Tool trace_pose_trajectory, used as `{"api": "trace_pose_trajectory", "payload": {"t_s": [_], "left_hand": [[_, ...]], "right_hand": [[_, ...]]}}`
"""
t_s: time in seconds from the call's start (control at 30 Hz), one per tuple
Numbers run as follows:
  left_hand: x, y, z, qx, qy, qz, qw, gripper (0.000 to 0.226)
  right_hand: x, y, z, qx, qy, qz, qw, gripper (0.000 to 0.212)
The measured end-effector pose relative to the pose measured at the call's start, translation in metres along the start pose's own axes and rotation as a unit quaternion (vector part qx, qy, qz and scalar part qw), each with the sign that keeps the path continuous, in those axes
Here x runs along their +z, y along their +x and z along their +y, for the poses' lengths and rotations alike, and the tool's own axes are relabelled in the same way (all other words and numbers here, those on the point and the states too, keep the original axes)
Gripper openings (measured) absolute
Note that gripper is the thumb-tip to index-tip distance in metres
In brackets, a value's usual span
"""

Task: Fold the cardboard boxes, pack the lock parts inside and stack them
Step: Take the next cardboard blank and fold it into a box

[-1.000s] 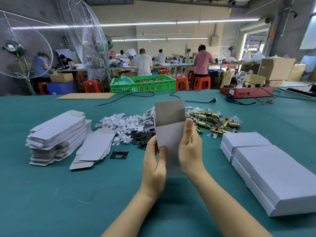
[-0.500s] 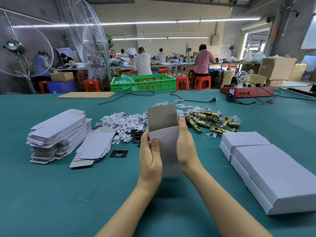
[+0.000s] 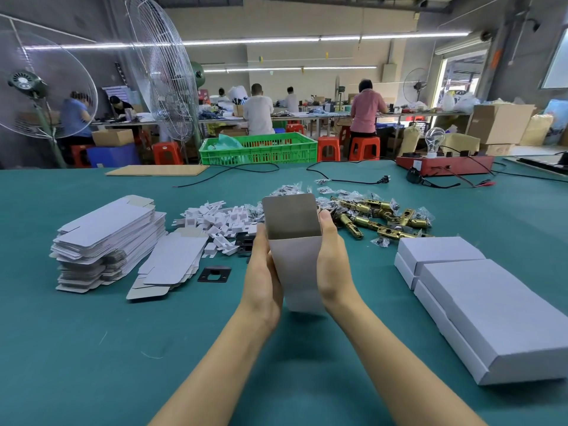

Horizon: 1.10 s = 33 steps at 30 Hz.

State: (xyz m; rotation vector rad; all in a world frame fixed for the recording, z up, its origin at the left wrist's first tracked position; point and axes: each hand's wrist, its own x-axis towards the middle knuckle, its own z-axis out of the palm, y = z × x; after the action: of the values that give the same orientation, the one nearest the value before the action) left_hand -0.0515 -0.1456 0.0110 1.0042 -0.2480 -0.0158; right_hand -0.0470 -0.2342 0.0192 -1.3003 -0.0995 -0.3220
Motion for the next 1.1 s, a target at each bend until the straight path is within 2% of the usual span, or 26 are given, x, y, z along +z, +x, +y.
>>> {"api": "trace_pose_trajectory", "payload": {"t_s": [0.13, 0.27, 0.43, 0.67, 0.77, 0.9, 1.03, 1.1], "left_hand": [[0.000, 0.001, 0.005, -0.038, -0.009, -0.022, 0.999, 0.046], [0.001, -0.001, 0.010, -0.044, 0.012, -0.043, 0.998, 0.056], [0.003, -0.001, 0.009, -0.052, 0.053, -0.018, 0.997, 0.040], [0.011, -0.002, 0.011, 0.047, 0.090, 0.008, 0.995, 0.029], [0.011, -0.003, 0.013, 0.074, 0.070, 0.033, 0.994, 0.027], [0.014, -0.003, 0.016, 0.105, 0.062, 0.045, 0.992, 0.037], [0.019, -0.004, 0.016, 0.111, 0.061, 0.042, 0.991, 0.041], [0.019, -0.004, 0.016, 0.103, 0.054, 0.061, 0.991, 0.042]], "right_hand": [[0.001, -0.001, 0.000, -0.007, 0.004, 0.016, 1.000, 0.069], [-0.001, -0.001, -0.003, 0.002, 0.003, 0.037, 0.999, 0.075], [-0.002, -0.002, -0.003, -0.010, 0.012, 0.034, 0.999, 0.059], [-0.009, -0.001, -0.004, -0.053, 0.043, -0.011, 0.998, 0.038], [-0.006, -0.002, -0.006, -0.048, 0.034, -0.031, 0.998, 0.039], [-0.003, -0.003, -0.015, -0.071, 0.002, -0.005, 0.997, 0.049], [-0.006, 0.000, -0.021, -0.116, -0.023, 0.019, 0.993, 0.018], [-0.006, 0.000, -0.022, -0.137, -0.019, 0.023, 0.990, 0.012]]}}
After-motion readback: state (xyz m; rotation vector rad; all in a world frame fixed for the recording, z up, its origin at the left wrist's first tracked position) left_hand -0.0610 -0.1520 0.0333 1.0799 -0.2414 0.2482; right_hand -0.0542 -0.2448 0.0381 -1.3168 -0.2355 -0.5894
